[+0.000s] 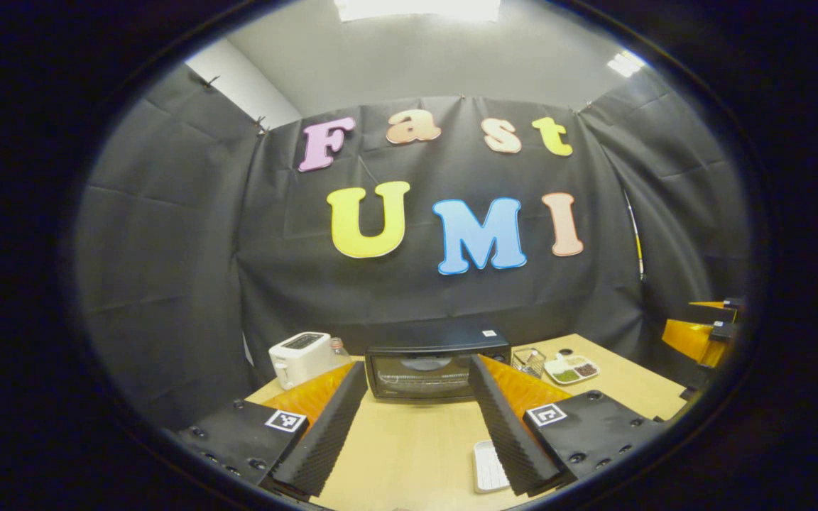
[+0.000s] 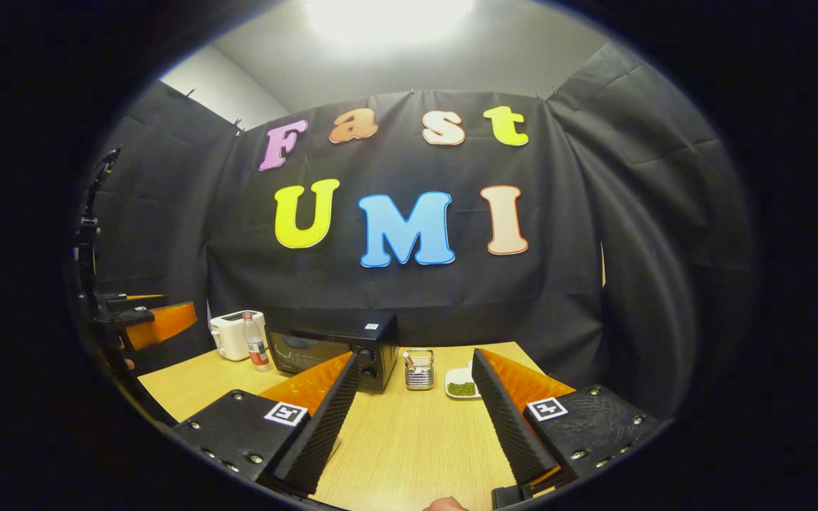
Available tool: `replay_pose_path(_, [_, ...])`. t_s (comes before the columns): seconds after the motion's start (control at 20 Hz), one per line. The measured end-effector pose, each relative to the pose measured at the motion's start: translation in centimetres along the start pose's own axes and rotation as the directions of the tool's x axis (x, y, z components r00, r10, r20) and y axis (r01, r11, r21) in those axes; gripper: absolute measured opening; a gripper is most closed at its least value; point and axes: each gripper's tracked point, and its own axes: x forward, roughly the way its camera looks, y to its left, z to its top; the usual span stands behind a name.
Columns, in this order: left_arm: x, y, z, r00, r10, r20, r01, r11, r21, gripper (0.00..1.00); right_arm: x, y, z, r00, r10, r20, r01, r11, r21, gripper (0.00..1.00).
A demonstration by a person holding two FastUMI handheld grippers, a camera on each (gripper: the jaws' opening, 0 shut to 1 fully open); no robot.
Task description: Open the electric oven with the left hand, put the food in, and close the electric oven.
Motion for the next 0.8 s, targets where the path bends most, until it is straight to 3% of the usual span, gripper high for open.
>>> replay_pose_path(0.15, [-2.0, 0.5, -0.1, 1.000, -0.022, 0.016, 0.023, 0.999, -0.025, 1.00, -0.6, 1.0, 0.2, 1.000, 0.007, 0.004, -0.007, 1.000, 0.013, 0.97])
replay_pose_path(0.8, [-5.9, 8.7, 1.4, 0.995, 0.089, 0.054, -0.089, 0.996, 0.004, 0.98, -1.5, 4.9, 4.6, 0.995, 0.029, 0.097, -0.027, 0.999, -0.023, 0.97])
